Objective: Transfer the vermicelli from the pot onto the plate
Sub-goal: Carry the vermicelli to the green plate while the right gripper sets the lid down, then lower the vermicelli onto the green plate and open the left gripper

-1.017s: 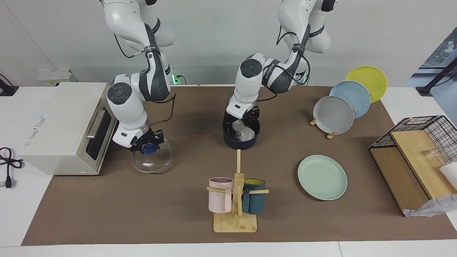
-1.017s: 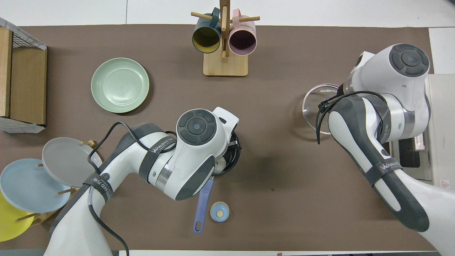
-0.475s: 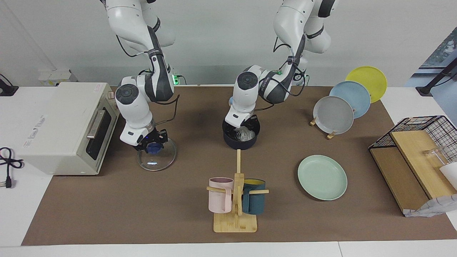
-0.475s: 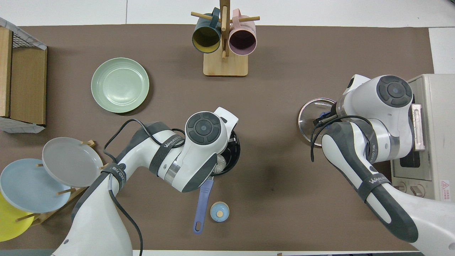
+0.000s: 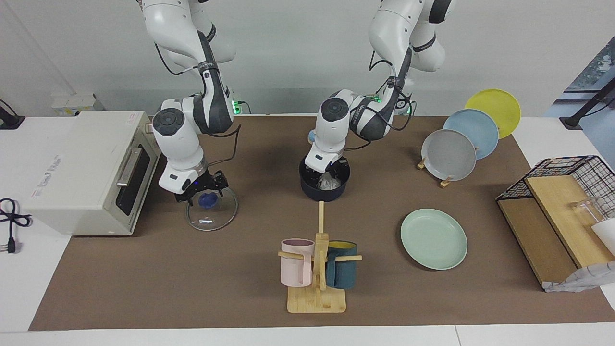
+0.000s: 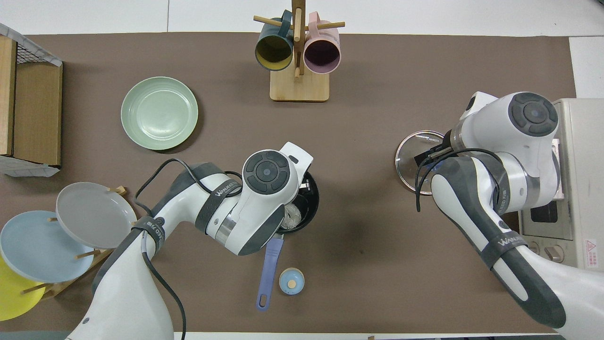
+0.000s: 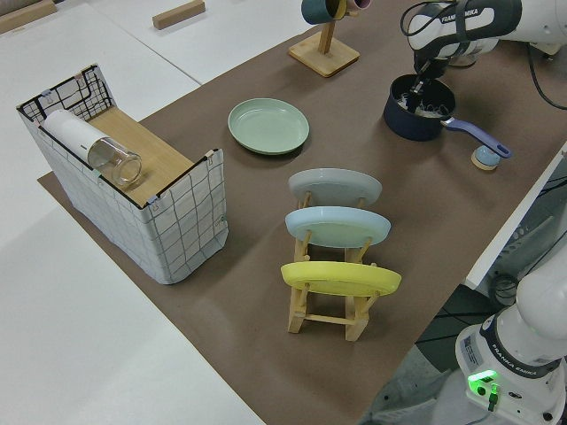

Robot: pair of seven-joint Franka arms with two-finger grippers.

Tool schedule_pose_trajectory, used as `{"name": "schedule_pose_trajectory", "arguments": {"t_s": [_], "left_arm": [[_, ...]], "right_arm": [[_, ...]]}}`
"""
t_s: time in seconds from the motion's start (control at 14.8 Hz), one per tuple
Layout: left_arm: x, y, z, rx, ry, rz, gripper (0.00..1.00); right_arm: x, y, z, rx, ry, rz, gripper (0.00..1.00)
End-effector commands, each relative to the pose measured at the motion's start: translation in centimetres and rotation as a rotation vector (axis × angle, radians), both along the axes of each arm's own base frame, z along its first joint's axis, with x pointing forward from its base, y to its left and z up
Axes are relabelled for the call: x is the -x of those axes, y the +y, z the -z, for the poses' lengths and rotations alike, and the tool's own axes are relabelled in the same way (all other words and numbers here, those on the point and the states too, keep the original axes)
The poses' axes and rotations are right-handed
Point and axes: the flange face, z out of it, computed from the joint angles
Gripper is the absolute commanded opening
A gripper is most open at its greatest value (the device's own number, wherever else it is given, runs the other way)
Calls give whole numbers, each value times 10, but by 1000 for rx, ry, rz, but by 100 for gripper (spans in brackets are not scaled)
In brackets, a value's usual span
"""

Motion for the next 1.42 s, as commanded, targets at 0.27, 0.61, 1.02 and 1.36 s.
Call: {"name": "schedule_pose_trajectory", "arguments": {"t_s": [0.27,0.61,1.02,1.36], "left_arm": [[-22,21,-88,-15,-5,-14,0],[-88,118,-225,59,83,-53,0],[-188,284,-190,94,27,-55,0],[-233,326,-109,89,-49,-36,0]], "right_arm": [[-15,-18,-129,7,90,53,100],[29,-56,-211,10,115,163,100],[46,-58,-219,13,129,203,100],[46,-69,-220,23,127,247,100]]}}
